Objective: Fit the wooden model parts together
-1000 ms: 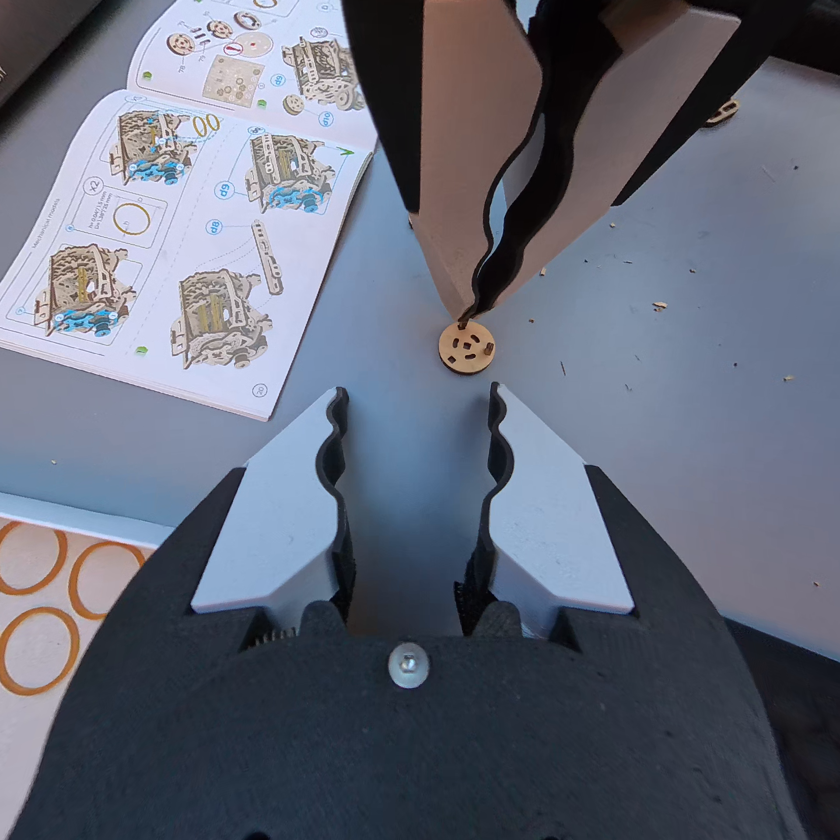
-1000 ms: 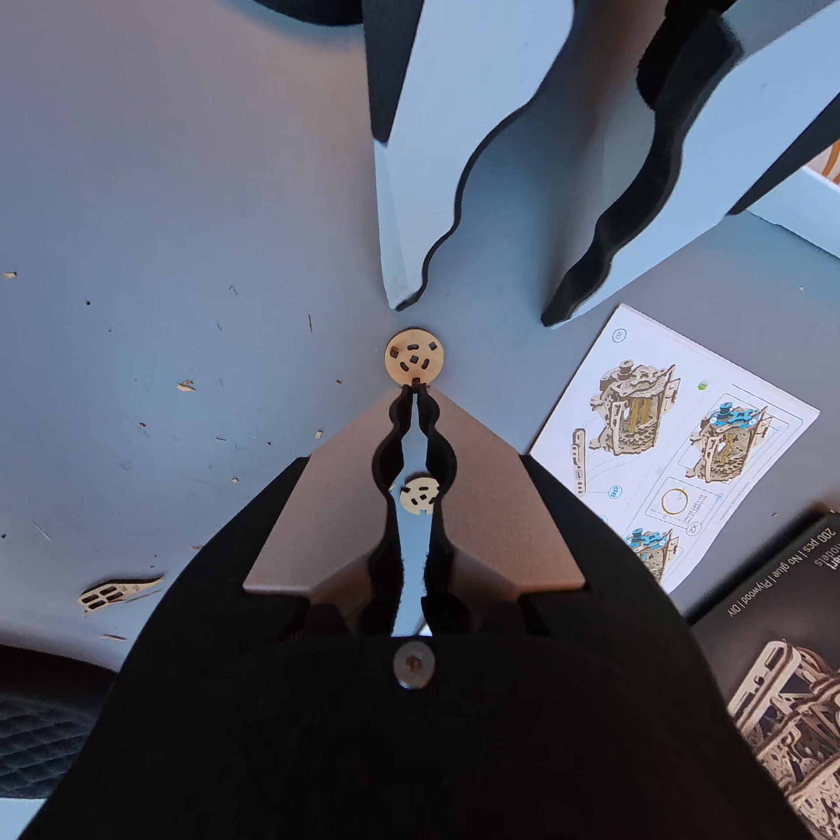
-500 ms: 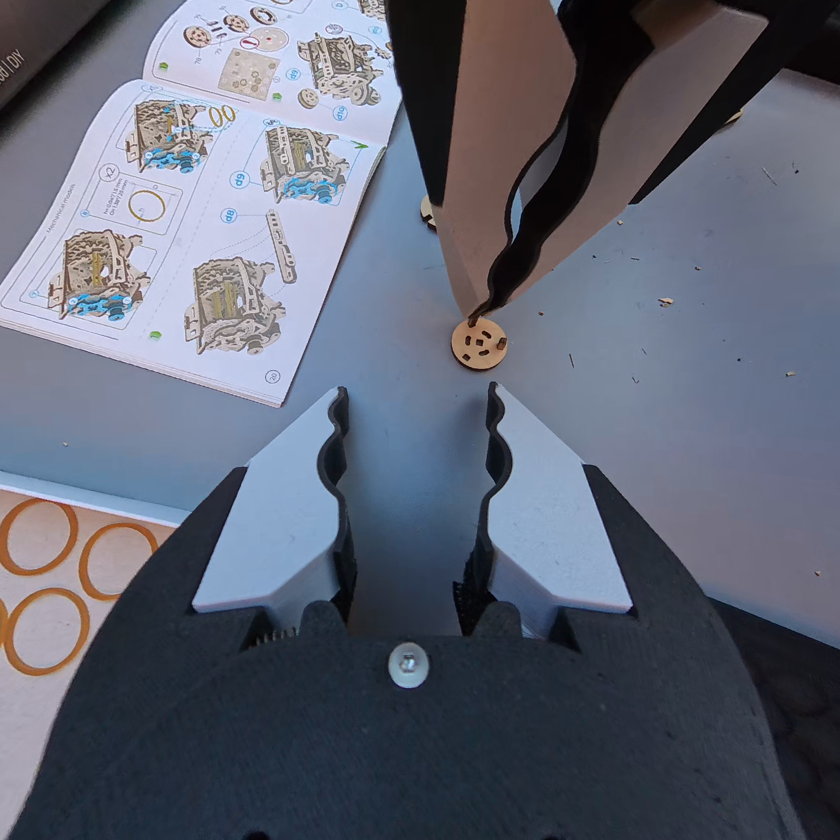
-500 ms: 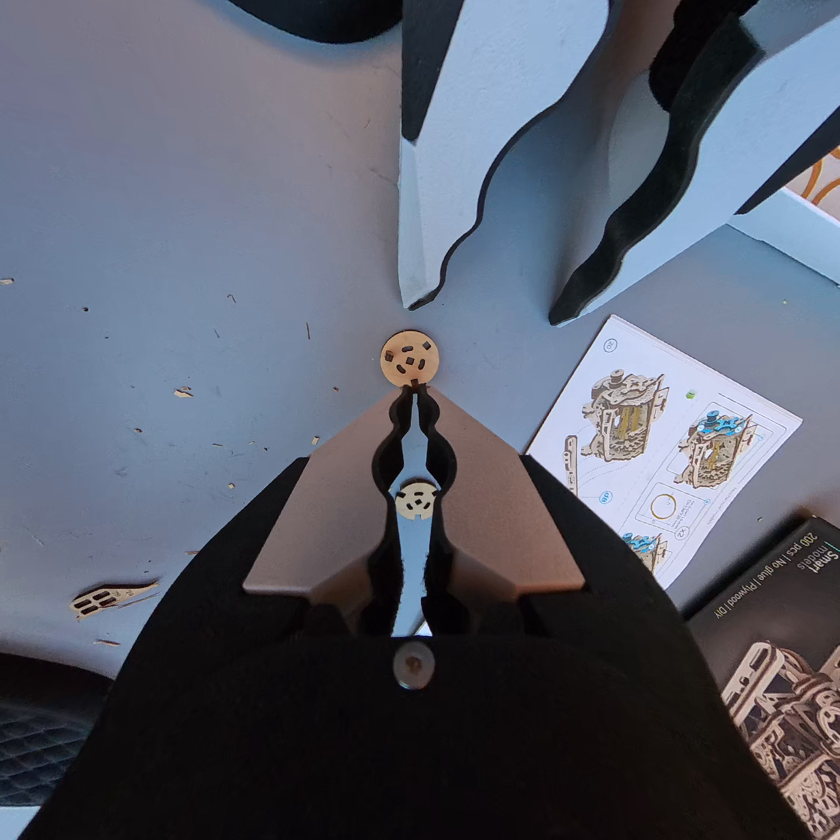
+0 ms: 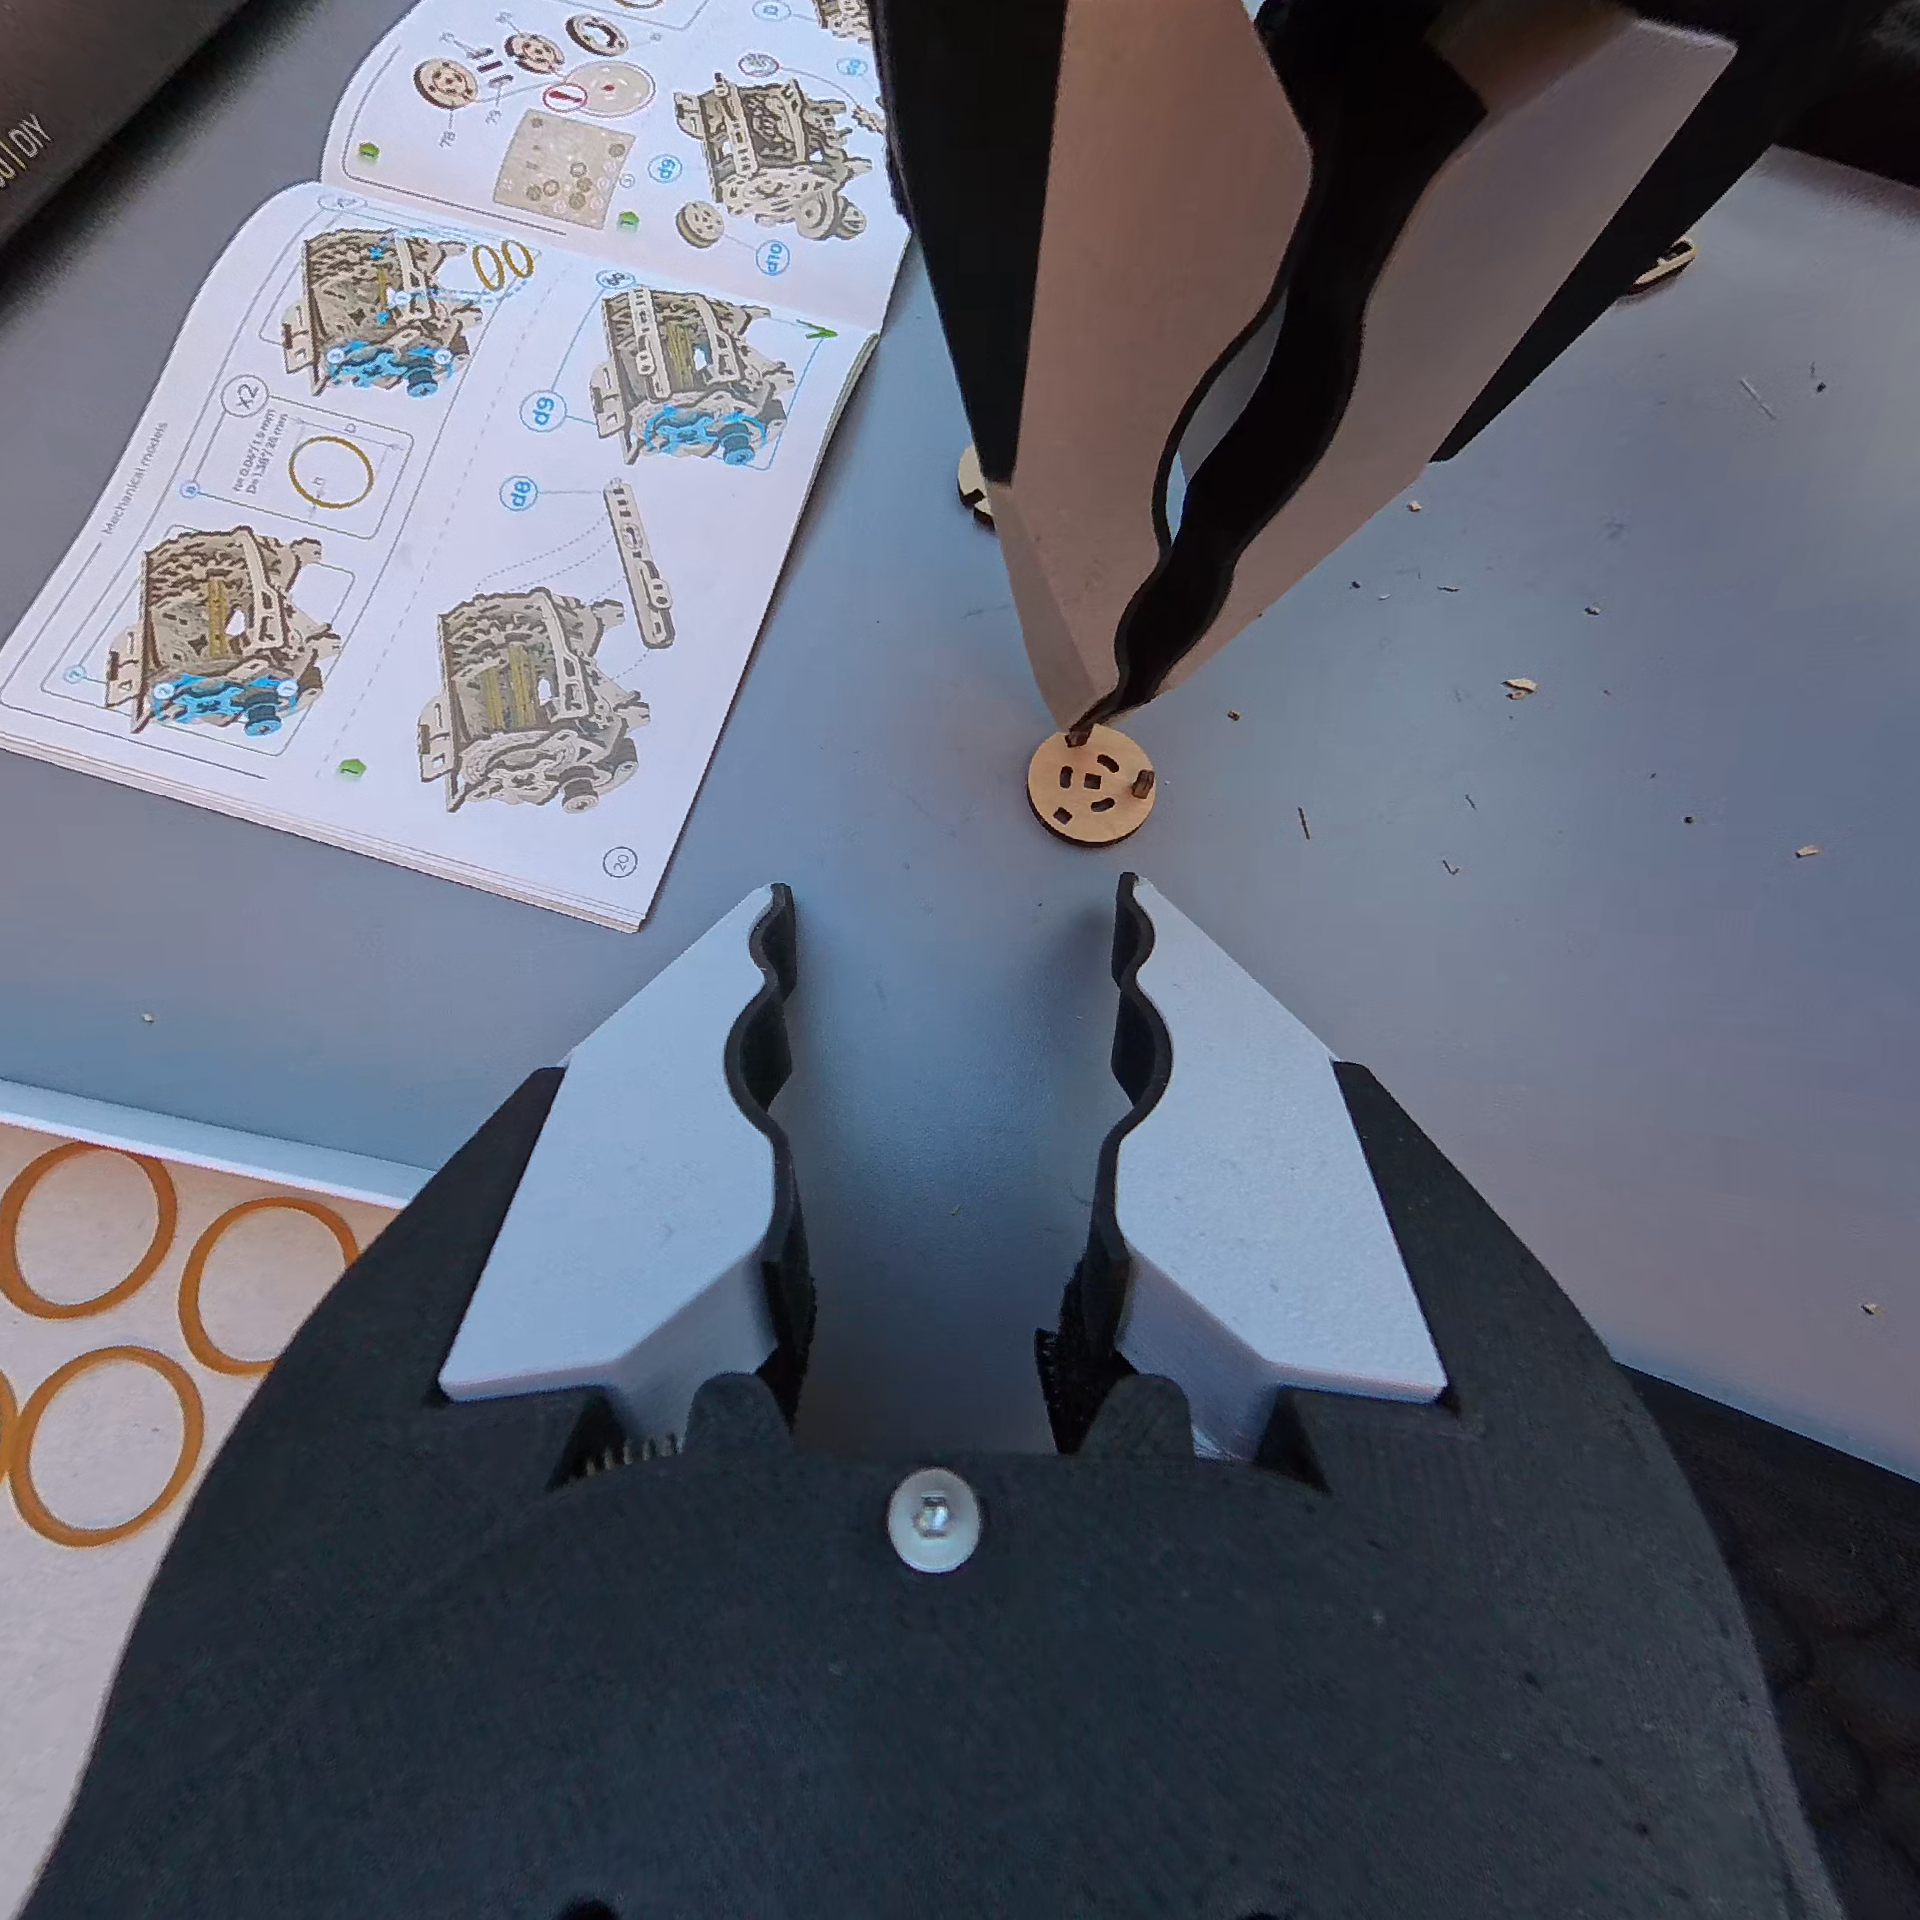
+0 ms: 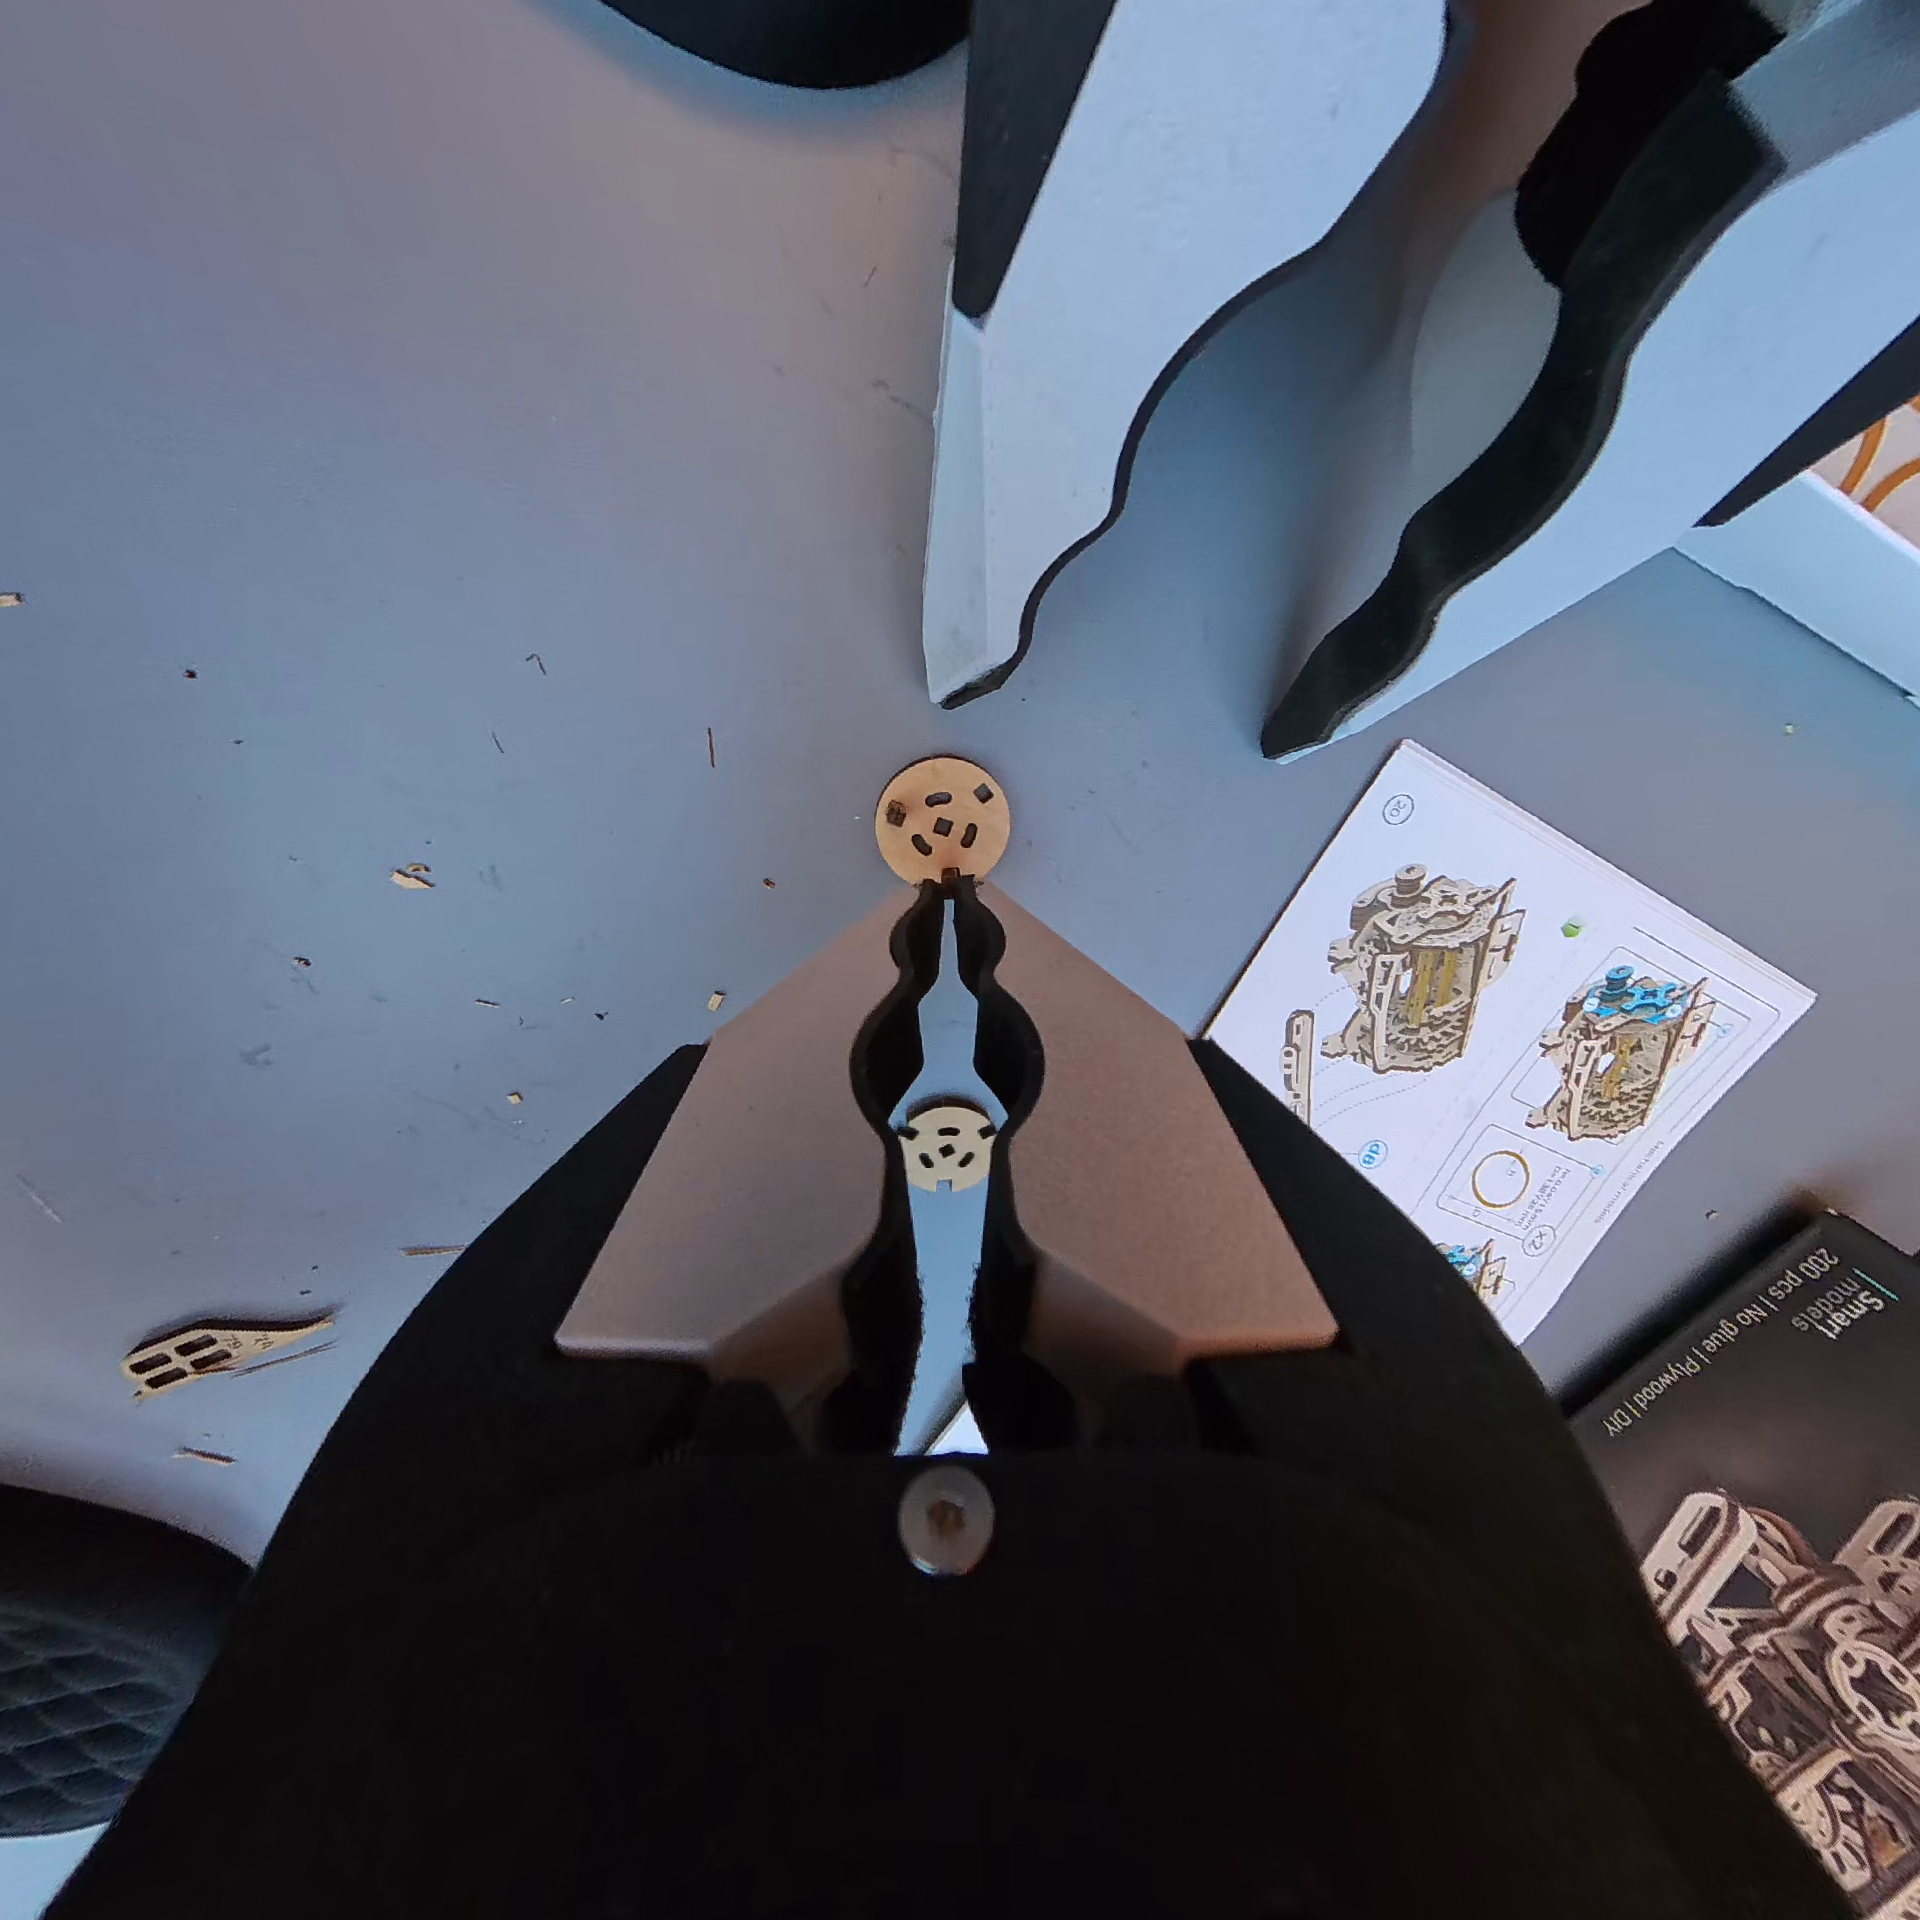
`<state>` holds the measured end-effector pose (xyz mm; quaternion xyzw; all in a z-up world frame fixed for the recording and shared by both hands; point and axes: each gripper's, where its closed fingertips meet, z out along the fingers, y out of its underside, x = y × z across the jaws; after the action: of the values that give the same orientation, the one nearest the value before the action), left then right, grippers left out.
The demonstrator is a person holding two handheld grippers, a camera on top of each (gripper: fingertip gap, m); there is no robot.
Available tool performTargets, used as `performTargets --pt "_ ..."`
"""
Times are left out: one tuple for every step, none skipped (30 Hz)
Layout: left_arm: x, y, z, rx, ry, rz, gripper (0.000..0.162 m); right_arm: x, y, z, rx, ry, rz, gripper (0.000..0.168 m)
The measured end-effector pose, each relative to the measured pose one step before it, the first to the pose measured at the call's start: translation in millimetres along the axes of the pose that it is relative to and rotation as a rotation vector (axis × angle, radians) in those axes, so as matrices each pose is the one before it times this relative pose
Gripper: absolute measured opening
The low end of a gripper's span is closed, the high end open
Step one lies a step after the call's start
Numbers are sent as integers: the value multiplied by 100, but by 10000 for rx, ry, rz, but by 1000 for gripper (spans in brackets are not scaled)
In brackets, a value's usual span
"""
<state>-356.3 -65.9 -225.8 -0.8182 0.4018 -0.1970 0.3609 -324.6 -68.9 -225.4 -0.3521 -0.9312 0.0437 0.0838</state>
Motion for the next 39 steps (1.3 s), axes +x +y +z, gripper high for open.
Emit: performTargets --pt "-3 -5 5 1 2 -3 61 42 40 -7 -31 12 12 1" --pt "-2 1 -4 3 1 -2 61 16 40 17 -20 -2 -1 1" --pt "2 0 0 0 1 0 61 -1 15 32 -16 -9 -2 1" --pt "2 1 0 0 1 0 61 51 -27 2 3 44 -14 1" --pt "-3 2 -1 -2 -1 2 61 -58 -14 4 -6 -27 -22 1" --pt "-3 4 -2 -3 -1 3 61 -25 51 29 -46 -13 -9 1" --pt "6 11 3 1 1 4 61 7 17 12 -25 8 -27 1" --pt "3 -4 2 3 2 -1 61 3 33 4 -37 5 -27 2" --pt "-8 -1 -1 2 2 -4 61 -10 13 2 -39 5 -38 1" --pt "2 -1 0 1 1 0 61 6 16 -1 -57 17 -65 1" --pt "4 3 -4 1 -1 4 61 4 9 -1 -73 19 -77 1" --pt "-5 3 -5 2 0 -1 61 2 -9 13 -84 18 -84 1" --pt "-10 -2 -1 2 0 -6 61 -4 3 6 -98 4 -71 1" --pt "-7 11 -13 -1 1 -5 61 0 0 4 -116 3 -78 1" --pt "-13 17 -26 -10 -2 -2 61 4 -6 6 -123 3 -100 1" --pt "-11 51 -63 -30 0 -6 61 1 4 7 -139 -14 -87 1" --pt "-23 88 -123 -45 9 -22 59 -2 -7 13 -134 -32 -66 1" --pt "-44 68 -164 -25 5 -29 59 7 -8 6 -120 -50 -51 1" --pt "-116 -40 -226 49 -36 -19 59 20 -4 15 -119 -47 -55 1" --pt "-142 -142 -263 116 -48 -14 59 -5 -1 6 -112 -51 -46 1" --pt "-130 -178 -279 123 -44 -43 59 -4 -2 13 -110 -37 -51 1" --pt "-146 -147 -268 100 -43 -55 59 4 -1 9 -94 -21 -74 1" --pt "-134 -116 -231 86 -46 -35 59 -7 -24 2 -61 -26 -55 1" --pt "-128 -80 -191 63 -53 -18 59 5 0 11 -49 -53 -11 1" --pt "-118 -47 -144 38 -45 -18 59 -10 -14 6 -19 -71 23 1" --pt "-64 -25 -92 24 -22 -18 59 5 7 5 -8 -69 9 1" --pt "-22 -22 -48 25 -6 -10 59 -11 -7 6 10 -66 17 1" --pt "-15 18 -6 0 -5 -6 59 2 1 4 6 -62 25 1" --pt "-12 51 32 -30 -7 6 59 -5 7 0 -10 -54 34 1" --pt "8 68 49 -35 -4 12 59 -1 -3 -4 -7 -16 -7 1" --pt "27 82 64 -37 11 4 59 -1 -5 6 -1 14 -31 1" --pt "13 86 75 -53 3 2 59 -4 1 6 18 -13 26 1" --pt "-1 83 57 -47 -6 18 59 1 -4 -4 27 -34 38 1" --pt "22 52 57 -24 6 11 59 1 3 0 37 -21 0 1" --pt "11 36 38 -20 11 -9 59 -1 5 2 36 -40 36 1" --pt "-3 22 8 -4 4 -9 59 -2 0 2 23 -42 26 1" --pt "-17 2 8 4 -6 -9 59 -2 -4 6 6 -24 -7 1" --pt "-28 4 -10 5 -7 -11 59 6 -6 1 -16 -25 19 1" --pt "-32 11 -20 6 -10 -11 59 -3 -13 -1 -15 -11 -2 1"
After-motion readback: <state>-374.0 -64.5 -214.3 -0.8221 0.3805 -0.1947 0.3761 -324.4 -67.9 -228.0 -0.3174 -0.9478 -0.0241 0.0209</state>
